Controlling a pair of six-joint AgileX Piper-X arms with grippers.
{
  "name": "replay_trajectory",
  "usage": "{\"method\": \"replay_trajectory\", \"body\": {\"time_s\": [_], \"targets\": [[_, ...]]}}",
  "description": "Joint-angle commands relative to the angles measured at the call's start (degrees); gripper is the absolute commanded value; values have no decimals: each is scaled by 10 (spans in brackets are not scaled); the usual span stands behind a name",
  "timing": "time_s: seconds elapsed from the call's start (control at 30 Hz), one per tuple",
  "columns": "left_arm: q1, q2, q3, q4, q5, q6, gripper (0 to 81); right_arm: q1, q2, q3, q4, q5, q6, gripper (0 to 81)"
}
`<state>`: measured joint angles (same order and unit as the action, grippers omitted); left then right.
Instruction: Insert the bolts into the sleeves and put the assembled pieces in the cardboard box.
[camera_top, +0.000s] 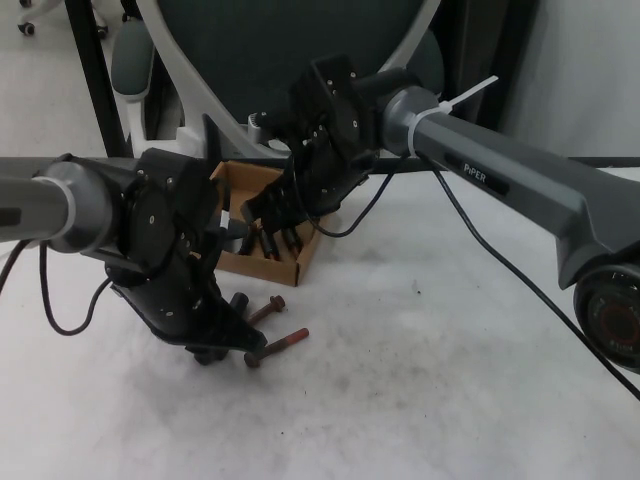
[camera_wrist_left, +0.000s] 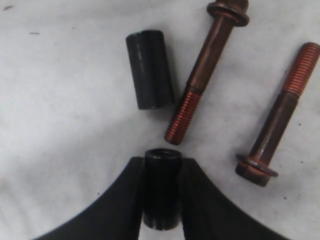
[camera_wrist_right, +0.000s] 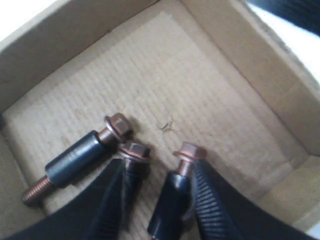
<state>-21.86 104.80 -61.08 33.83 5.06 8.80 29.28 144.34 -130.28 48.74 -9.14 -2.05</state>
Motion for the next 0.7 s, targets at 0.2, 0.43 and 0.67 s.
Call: {"method": "replay_trajectory", "body": {"time_s": [0.2,0.43,0.67], "targets": [[6,-66,76,-93,-19,-16,8,-2,-42,-10,9,3,-12,377],[7,-163,161,-189,-17,-53,8,-2,-78,-10,60,-5,-46,377],[7,-288,257,-299,9,-88,8,4,-99,-9,129,-11,-76,377]]}}
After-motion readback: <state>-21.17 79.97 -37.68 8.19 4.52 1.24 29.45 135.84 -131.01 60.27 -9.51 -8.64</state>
